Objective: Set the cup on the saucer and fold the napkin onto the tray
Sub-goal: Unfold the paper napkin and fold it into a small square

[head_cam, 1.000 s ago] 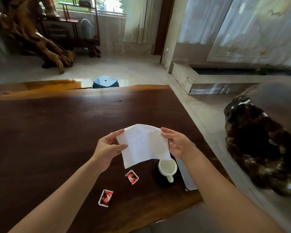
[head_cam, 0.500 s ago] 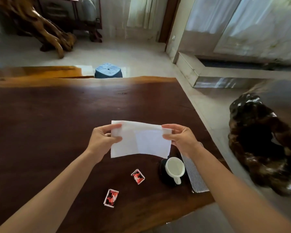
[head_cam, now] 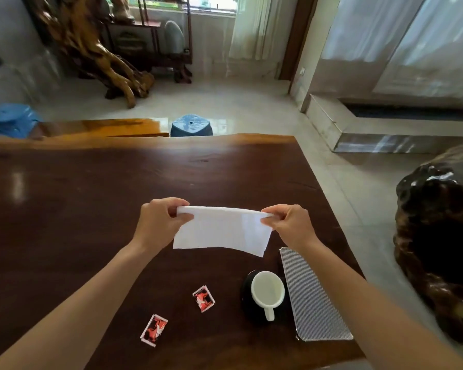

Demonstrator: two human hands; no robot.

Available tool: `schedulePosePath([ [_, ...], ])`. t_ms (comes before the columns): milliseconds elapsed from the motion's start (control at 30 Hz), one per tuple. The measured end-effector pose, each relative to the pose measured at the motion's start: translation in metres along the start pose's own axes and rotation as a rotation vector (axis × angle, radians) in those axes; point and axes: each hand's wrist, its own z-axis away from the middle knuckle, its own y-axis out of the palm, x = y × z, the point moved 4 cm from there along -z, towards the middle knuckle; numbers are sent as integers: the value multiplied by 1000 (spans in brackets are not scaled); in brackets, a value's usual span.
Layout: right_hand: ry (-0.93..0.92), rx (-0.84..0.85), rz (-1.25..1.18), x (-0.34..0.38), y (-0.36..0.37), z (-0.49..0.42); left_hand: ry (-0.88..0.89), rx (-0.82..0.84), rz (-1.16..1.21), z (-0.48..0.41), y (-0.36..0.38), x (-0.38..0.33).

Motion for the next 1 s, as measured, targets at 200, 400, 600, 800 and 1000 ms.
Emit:
schedulePosePath([
  [200,-80,30,-91,-26,-42,-11,8,-67,-50,4,18,-36],
  [400,-175,20,-108,-35,-68,-21,-35,-108,-15,7,24,-57],
  [600,-266,-50,-47,-27,-81,-30,-22,-135,-41,9,19,-76],
  [800,-248,-2,-80,-25,-83,-36,-133,-8,-12,6,15,-84],
  [1000,-78,124,-400,-20,-72,-36,-611,308,784,13,31,-93],
])
